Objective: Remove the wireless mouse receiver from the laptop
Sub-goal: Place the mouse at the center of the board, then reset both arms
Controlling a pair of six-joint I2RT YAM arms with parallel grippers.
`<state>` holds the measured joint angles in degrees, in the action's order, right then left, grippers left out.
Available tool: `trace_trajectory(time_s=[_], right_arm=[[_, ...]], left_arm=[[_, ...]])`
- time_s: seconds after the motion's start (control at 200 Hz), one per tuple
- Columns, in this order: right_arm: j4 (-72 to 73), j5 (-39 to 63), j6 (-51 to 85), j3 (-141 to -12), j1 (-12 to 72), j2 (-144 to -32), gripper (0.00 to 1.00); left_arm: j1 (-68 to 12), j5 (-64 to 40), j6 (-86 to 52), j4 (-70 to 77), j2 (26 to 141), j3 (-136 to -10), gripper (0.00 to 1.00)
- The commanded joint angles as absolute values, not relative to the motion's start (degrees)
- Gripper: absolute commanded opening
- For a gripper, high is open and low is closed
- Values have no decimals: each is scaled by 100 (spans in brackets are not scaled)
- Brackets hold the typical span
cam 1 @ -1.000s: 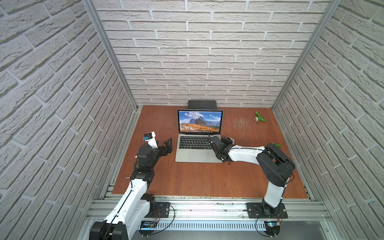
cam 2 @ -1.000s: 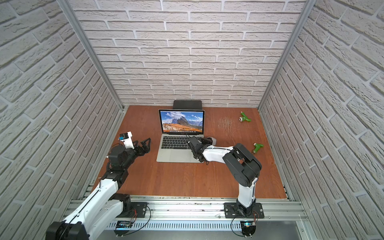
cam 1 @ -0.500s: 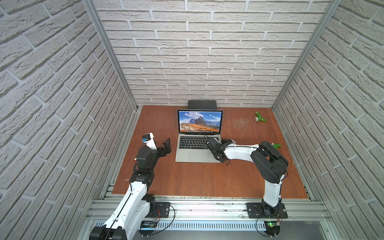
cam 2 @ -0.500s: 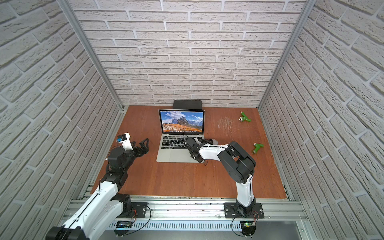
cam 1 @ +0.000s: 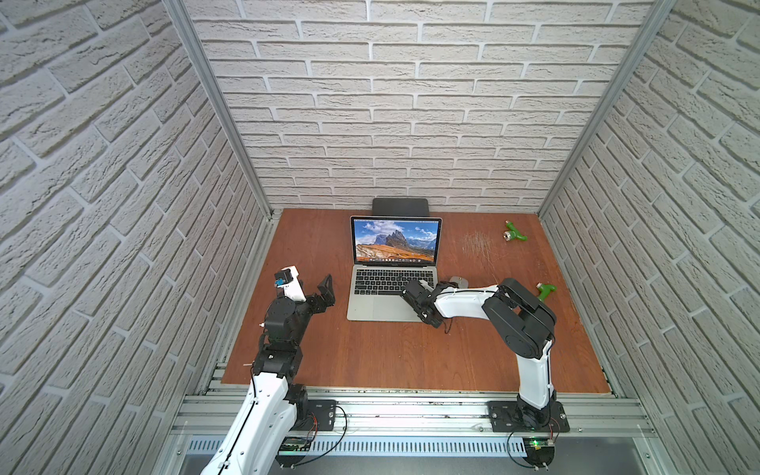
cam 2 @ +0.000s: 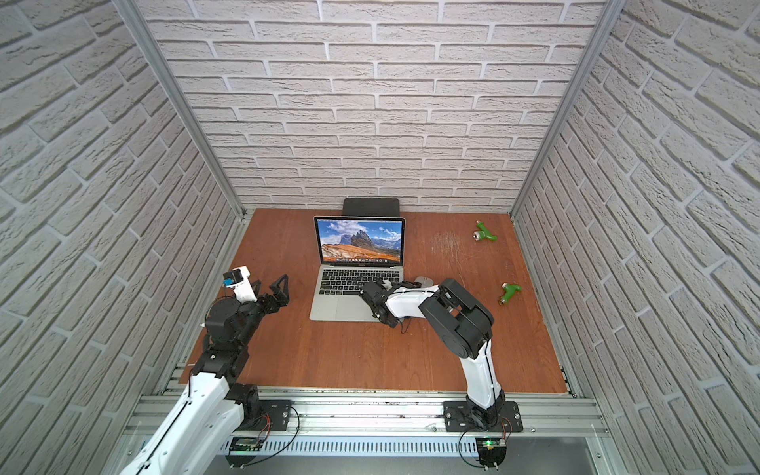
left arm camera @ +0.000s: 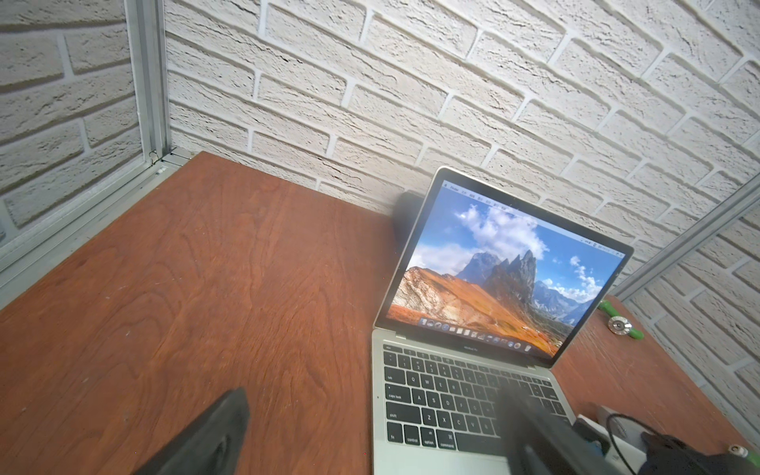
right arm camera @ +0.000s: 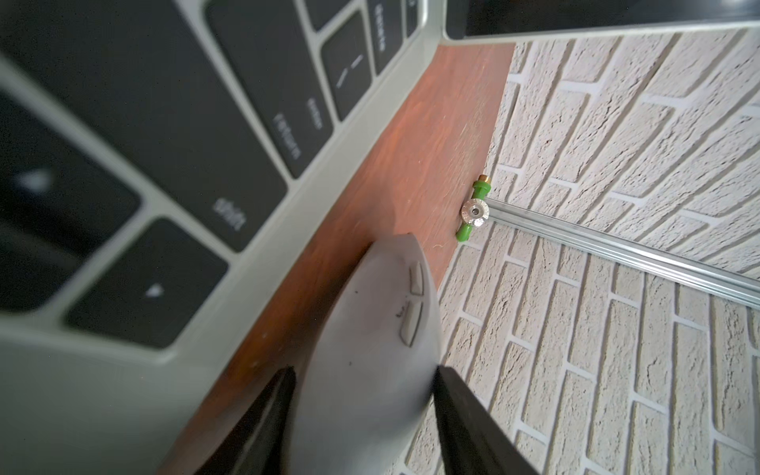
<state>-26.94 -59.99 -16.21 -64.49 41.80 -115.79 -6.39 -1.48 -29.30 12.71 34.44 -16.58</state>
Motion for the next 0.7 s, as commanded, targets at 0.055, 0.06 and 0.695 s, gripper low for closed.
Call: trace_trajectory(time_s=[0.055,0.06,0.695], right_arm=[[-3160,-4739,-1490,-6295,4174,-11763,64],[-3167,-4734,-1488,-6299,4170,-11761,65],[-3800,-3047,-1115,-6396,3676,-9679,97]], left_arm=[[-625,-63,-2803,1149,3228,-1591,98],[-624,-66,-2799,1146,3227,-1591,98],[-554,1658,-1604,1554,4069,-1854,98]])
